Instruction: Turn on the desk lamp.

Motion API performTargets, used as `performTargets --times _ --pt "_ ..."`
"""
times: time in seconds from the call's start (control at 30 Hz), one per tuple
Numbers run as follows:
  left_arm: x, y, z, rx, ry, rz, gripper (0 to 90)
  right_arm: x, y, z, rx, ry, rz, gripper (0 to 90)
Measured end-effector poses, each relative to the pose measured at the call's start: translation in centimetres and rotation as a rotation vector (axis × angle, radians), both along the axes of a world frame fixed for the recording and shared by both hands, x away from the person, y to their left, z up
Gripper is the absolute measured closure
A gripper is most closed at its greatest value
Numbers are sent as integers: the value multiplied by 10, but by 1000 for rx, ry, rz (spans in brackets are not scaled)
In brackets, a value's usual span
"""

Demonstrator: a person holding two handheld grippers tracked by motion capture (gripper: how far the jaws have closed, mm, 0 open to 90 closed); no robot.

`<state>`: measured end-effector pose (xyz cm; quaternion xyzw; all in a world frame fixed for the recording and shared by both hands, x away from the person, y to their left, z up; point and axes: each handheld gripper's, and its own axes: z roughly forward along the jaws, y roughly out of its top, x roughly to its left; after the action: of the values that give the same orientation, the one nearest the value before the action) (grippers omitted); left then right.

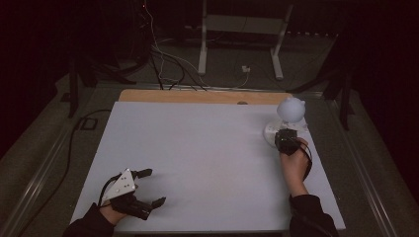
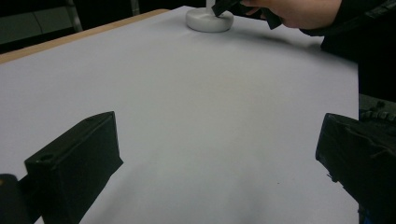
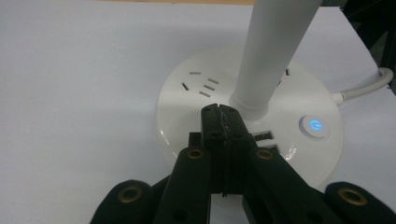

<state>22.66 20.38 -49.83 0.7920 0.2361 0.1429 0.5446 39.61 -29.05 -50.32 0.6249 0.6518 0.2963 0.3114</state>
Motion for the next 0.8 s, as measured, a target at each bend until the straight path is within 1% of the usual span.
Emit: performTargets --times 0.13,0.17,0.2,0.23,0.3,0.33,0.37,0.43,0.57,0.63,0.67,0.73,0.77,0.8 --pt "0 0 0 0 0 0 4 -1 2 -1 -16 -9 -3 900" --pt "0 0 0 1 0 1 4 -1 2 -1 -14 -8 -2 900" --pt "0 0 0 1 -1 1 4 -1 1 0 4 -6 -6 900" --pt "0 0 0 -2 -3 2 4 -1 -1 1 7 -12 -4 900" --pt "0 1 0 -4 -2 5 4 -3 -1 7 0 -36 -3 900" --pt "0 1 0 -2 -2 4 4 -4 -3 10 14 -49 2 900" --pt "0 1 0 -2 -2 4 4 -5 -4 13 32 -53 5 900" --pt "1 0 0 -4 0 2 4 -7 -4 18 50 -57 16 900" --pt "0 0 0 2 -2 1 4 -10 -1 20 54 -63 33 884" --pt "0 0 0 -2 -3 2 4 -12 1 22 60 -70 53 813" --pt "0 0 0 -3 -2 4 4 -12 1 22 60 -70 53 813" --pt "0 0 0 -1 -3 5 4 -15 3 25 65 -86 75 714" --pt "0 0 0 1 -3 3 4 -15 3 25 65 -86 75 714" --pt "0 0 0 -1 -4 3 4 -16 4 27 66 -99 98 641"
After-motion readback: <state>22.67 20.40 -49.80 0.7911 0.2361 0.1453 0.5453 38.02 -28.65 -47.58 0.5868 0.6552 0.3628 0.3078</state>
